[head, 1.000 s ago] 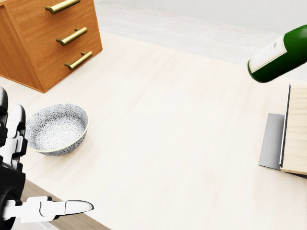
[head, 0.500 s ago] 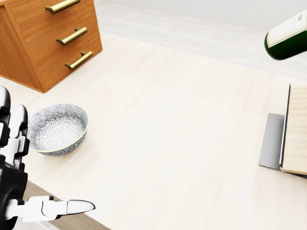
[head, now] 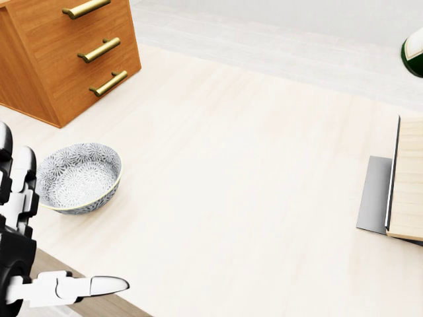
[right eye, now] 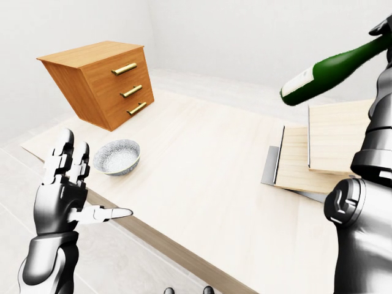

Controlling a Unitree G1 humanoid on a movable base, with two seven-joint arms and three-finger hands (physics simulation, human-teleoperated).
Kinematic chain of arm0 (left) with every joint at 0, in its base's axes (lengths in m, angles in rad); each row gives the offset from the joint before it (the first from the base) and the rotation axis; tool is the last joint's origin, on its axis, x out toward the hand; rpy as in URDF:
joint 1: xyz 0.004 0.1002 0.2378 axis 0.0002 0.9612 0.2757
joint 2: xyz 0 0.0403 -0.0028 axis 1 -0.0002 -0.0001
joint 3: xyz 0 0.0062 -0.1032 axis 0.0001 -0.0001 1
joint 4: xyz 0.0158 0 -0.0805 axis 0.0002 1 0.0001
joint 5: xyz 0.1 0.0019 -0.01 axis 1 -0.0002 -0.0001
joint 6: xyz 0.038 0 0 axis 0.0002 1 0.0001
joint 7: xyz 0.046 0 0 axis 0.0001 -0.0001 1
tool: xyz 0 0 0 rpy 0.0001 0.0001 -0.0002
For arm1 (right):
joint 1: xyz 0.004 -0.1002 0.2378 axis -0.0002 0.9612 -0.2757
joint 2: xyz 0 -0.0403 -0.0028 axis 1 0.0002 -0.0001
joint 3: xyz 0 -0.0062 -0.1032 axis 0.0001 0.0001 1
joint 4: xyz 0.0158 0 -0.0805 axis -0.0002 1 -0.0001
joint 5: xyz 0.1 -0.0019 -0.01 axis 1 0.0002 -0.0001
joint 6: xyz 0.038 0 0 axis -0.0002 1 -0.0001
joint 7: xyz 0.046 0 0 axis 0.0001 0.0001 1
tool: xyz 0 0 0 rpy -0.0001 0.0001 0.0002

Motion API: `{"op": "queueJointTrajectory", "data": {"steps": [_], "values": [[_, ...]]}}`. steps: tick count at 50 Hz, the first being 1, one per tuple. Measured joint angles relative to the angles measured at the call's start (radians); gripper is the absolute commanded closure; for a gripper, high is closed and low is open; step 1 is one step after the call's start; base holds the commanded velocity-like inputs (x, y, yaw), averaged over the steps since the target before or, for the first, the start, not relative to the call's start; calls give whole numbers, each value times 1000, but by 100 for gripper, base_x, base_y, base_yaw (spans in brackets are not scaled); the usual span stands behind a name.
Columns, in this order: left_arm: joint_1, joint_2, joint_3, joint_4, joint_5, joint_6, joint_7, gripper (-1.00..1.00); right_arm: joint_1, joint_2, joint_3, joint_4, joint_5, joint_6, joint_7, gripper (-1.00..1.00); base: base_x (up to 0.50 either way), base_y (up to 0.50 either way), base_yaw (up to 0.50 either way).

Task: Put the wine bottle on the wine rack.

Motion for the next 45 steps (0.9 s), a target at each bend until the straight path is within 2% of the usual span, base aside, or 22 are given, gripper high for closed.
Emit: {"op": "queueJointTrajectory", "data": {"steps": [21,45], "values": [[5,-1,0,-9,2,0,3,-100,-75,-96,-24,130,-6,0,54,100,0,0,0],[3,-1,2,2,2,0,5,-100,48,-184,-76,135,99,0,109,100,0,0,0]]}}
